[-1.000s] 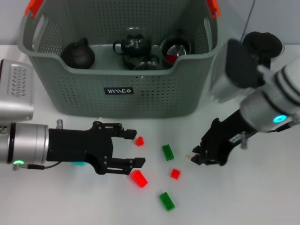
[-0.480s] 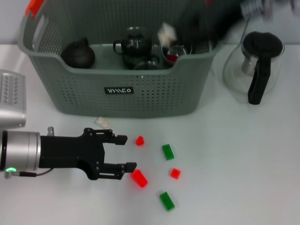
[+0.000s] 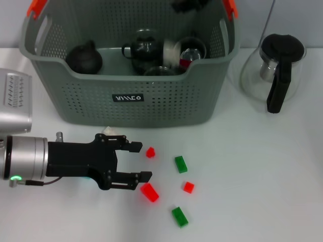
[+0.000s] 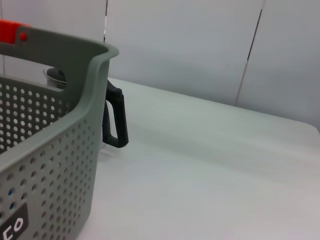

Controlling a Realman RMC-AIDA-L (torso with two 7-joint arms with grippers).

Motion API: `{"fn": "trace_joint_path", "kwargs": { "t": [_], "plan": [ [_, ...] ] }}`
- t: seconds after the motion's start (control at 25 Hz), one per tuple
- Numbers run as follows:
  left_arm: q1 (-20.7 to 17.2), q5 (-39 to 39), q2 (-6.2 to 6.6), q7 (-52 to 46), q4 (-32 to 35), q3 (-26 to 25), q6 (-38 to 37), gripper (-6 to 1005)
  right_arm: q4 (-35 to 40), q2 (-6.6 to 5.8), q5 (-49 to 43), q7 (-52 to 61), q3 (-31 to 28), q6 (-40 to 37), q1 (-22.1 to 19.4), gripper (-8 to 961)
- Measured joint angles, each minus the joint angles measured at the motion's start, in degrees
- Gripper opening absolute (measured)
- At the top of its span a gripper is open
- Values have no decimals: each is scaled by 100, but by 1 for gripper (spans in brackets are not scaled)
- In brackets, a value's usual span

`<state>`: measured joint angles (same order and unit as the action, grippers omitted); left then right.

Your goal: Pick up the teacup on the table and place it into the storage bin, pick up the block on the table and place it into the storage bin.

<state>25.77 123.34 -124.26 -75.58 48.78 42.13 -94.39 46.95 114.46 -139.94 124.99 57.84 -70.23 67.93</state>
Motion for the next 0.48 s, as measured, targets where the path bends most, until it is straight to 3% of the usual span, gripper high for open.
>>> {"fn": "trace_joint_path", "kwargs": {
  "t": [0.24, 0.36, 0.48],
  "plan": [
    [22, -10, 8, 0, 0, -19, 30, 752, 209, 124, -131, -281, 83, 162, -244, 365],
    [33, -13, 15, 0, 0, -22, 31, 752, 948, 206, 415, -680, 33, -521, -712, 432],
    [44, -23, 15, 0, 0, -27, 38, 752, 1760, 236, 1297, -1116, 18, -1478, -1370, 565]
  ]
}}
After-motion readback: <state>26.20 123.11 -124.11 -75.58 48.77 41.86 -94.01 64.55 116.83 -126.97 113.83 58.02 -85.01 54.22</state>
